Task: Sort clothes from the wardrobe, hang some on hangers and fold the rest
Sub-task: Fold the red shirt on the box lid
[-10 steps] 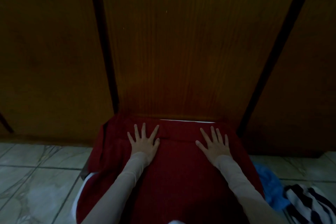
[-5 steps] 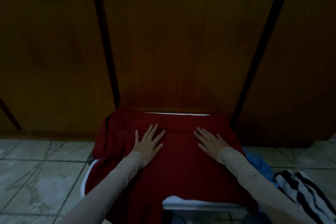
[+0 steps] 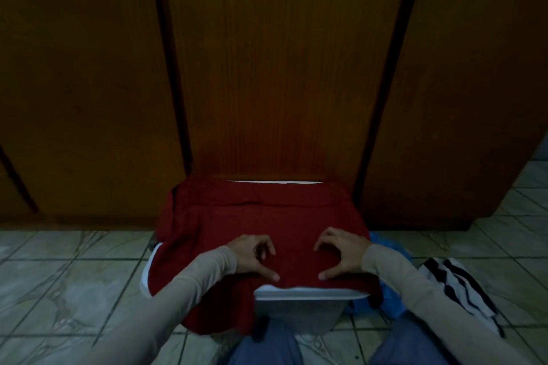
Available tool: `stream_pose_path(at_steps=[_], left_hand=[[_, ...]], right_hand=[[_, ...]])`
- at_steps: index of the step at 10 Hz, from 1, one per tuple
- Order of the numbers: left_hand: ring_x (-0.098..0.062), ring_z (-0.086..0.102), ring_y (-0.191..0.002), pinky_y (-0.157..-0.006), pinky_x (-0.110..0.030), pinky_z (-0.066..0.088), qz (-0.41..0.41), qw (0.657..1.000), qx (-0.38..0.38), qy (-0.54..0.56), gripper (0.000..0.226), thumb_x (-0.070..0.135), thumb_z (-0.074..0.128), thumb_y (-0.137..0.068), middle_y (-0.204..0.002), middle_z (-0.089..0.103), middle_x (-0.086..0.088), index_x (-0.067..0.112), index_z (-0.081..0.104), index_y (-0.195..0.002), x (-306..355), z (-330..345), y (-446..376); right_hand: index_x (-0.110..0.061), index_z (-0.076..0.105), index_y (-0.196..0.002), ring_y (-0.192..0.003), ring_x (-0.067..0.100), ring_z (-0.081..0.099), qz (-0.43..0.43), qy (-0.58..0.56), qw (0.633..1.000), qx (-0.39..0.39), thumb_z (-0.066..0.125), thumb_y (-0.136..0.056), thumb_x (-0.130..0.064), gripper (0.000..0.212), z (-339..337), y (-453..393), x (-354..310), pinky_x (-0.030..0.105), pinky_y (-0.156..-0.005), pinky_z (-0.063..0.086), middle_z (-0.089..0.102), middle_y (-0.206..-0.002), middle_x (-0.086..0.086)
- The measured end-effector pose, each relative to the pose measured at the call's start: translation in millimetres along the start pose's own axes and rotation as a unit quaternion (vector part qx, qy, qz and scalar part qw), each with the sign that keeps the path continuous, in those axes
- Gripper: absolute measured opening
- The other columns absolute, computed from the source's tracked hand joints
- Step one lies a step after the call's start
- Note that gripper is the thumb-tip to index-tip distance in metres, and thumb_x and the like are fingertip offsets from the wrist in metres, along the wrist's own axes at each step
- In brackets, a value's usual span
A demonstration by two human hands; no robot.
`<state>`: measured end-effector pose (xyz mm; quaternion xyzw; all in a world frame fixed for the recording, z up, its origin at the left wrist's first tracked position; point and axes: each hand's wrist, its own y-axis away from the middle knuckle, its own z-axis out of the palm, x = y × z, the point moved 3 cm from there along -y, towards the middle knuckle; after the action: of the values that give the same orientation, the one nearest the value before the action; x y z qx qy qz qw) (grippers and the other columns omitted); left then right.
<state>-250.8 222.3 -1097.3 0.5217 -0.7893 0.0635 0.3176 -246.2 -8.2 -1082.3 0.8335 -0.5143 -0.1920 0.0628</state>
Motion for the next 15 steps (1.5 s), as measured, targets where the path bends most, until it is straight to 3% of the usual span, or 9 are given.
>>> stream_pose_path(at_steps=[3,4,5,6,7,8,11,12,15], left_hand=[[-0.011,0.056,-0.095,-0.09,-0.026,0.049,-0.058,0.995,-0.069,-0.046,0.04,0.023,0.078,-0.073,-0.103,0.056,0.007,0.034,0.054,-0.103,1,-2,13],[-0.017,0.06,-0.102,-0.096,-0.035,0.049,-0.092,0.99,-0.095,-0.047,0.038,0.015,0.071,-0.079,-0.106,0.059,0.003,0.021,0.061,-0.115,1,-3,13],[-0.022,0.057,-0.11,-0.099,-0.033,0.045,-0.103,0.989,-0.093,-0.043,0.04,0.009,0.063,-0.083,-0.115,0.059,-0.003,0.013,0.059,-0.122,4,-6,12],[-0.021,0.048,-0.124,-0.102,-0.023,0.035,-0.107,0.99,-0.078,-0.058,0.043,0.001,0.049,-0.087,-0.134,0.053,-0.007,0.011,0.055,-0.128,2,-11,3],[-0.019,0.042,-0.13,-0.101,-0.015,0.026,-0.128,0.991,0.001,-0.029,0.043,0.0,0.042,-0.091,-0.141,0.046,-0.006,0.01,0.051,-0.131,-2,-25,-3],[-0.021,0.042,-0.13,-0.099,-0.015,0.026,-0.147,0.986,0.082,-0.008,0.038,0.002,0.04,-0.094,-0.14,0.046,-0.008,0.01,0.053,-0.128,-11,-33,-12],[-0.027,0.049,-0.124,-0.103,-0.027,0.036,-0.199,0.971,0.128,-0.036,0.039,0.01,0.04,-0.094,-0.138,0.048,-0.012,0.014,0.054,-0.13,-11,-55,-44],[-0.027,0.051,-0.12,-0.1,-0.033,0.041,-0.214,0.965,0.136,-0.071,0.038,0.013,0.04,-0.094,-0.135,0.05,-0.01,0.016,0.053,-0.129,-8,-63,-58],[-0.023,0.058,-0.107,-0.087,-0.032,0.047,-0.275,0.933,0.185,-0.143,0.027,0.02,0.043,-0.095,-0.117,0.06,-0.005,0.016,0.058,-0.117,-12,-74,-96]], right_hand=[[-0.028,0.05,-0.127,-0.126,0.019,0.04,0.011,0.012,1.0,-0.01,0.073,-0.076,-0.028,0.056,8,5,4,0.03,-0.103,0.034,0.04,-0.136,-0.002],[-0.028,0.058,-0.115,-0.124,0.014,0.04,0.02,-0.009,0.999,-0.029,0.074,-0.073,-0.025,0.045,4,4,11,0.033,-0.108,0.032,0.042,-0.133,-0.007],[-0.017,0.061,-0.114,-0.124,0.013,0.041,0.031,-0.006,0.999,-0.041,0.067,-0.079,-0.012,0.036,-2,6,16,0.023,-0.105,0.027,0.046,-0.132,-0.004],[-0.017,0.062,-0.108,-0.123,0.017,0.043,0.064,-0.016,0.998,-0.013,0.06,-0.085,-0.008,0.025,-11,6,30,0.021,-0.103,0.029,0.051,-0.127,0.002],[-0.033,0.052,-0.088,-0.119,0.021,0.046,0.112,-0.02,0.993,0.022,0.057,-0.089,-0.019,0.015,-21,7,38,0.024,-0.096,0.036,0.048,-0.12,0.004],[-0.028,0.049,-0.099,-0.114,0.019,0.049,0.152,0.021,0.987,0.042,0.052,-0.092,-0.025,0.008,-30,7,44,0.025,-0.086,0.038,0.047,-0.121,0.003],[-0.02,0.054,-0.121,-0.097,0.018,0.058,0.27,-0.054,0.953,0.124,0.043,-0.096,-0.027,0.028,-51,1,76,0.027,-0.077,0.048,0.058,-0.111,0.004],[-0.018,0.044,-0.134,-0.108,0.024,0.055,0.306,-0.136,0.933,0.127,0.042,-0.098,-0.024,0.037,-56,-5,89,0.031,-0.086,0.049,0.048,-0.129,0.011],[-0.007,0.042,-0.138,-0.12,0.031,0.049,0.354,-0.289,0.866,0.204,0.052,-0.096,-0.024,0.046,-63,-25,130,0.033,-0.094,0.043,0.046,-0.137,0.017]])
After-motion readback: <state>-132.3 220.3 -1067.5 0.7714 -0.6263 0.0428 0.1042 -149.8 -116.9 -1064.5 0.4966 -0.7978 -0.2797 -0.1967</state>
